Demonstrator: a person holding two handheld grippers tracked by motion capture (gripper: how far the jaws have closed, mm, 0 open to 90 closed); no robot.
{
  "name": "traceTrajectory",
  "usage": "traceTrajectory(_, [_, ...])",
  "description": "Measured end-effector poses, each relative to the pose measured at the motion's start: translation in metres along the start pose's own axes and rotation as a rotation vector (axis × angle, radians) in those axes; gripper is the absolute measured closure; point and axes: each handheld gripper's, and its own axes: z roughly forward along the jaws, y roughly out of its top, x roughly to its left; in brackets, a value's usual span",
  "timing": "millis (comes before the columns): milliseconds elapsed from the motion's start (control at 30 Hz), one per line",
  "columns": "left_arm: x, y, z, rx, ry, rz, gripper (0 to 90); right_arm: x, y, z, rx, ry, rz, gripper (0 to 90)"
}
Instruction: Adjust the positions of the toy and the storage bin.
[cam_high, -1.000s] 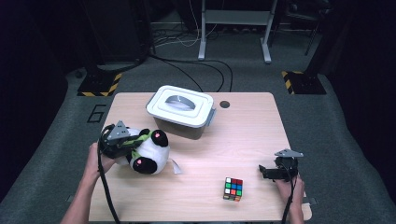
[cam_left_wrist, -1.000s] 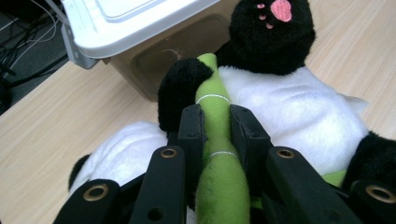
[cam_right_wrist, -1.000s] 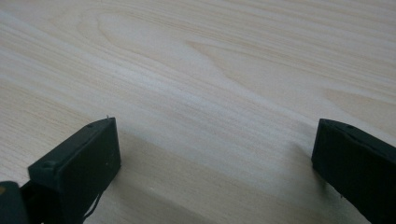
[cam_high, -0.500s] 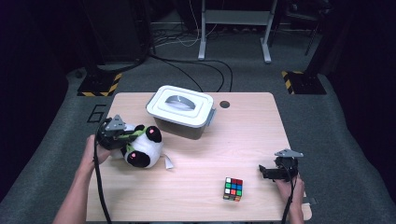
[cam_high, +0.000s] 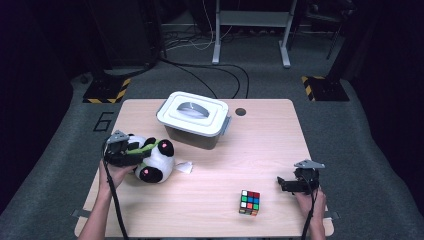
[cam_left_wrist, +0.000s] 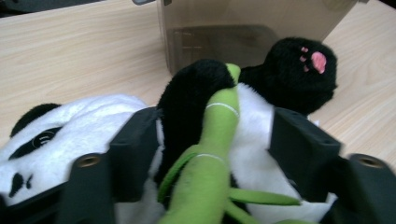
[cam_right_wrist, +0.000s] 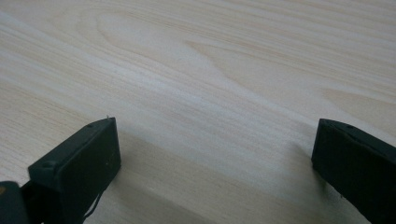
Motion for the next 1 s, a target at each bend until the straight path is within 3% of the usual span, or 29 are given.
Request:
traceTrajectory(33, [-0.003, 0.001, -0.002, -0.003, 0.006, -0.005, 22.6, 0.0, 0.0, 0.0, 0.0, -0.001, -0.001, 0.5])
traceTrajectory(167, [-0.013, 0.004, -0.006, -0.016, 0.008, 0.005, 17.4, 0.0, 0.0, 0.0, -0.001, -0.001, 0.0, 0.5])
traceTrajectory(367, [-0.02, 0.026, -0.008, -0.033, 0.007, 0.028, 15.4, 0.0, 0.0, 0.0, -0.001, -0.002, 0.001, 0.5])
traceTrajectory(567, [-0.032, 0.051, 0.001, -0.033, 0.009, 0.084, 15.2, 0.0, 0.0, 0.0, -0.002, -0.001, -0.003, 0.5])
traceTrajectory(733, [-0.027, 0.067, 0.016, -0.028, 0.02, 0.08, 14.9, 0.0, 0.0, 0.0, -0.002, -0.002, -0.001, 0.5])
traceTrajectory(1000, [-0.004, 0.096, 0.039, -0.02, 0.063, 0.054, 16.2, -0.001, 0.0, 0.0, -0.002, -0.001, -0.004, 0.6])
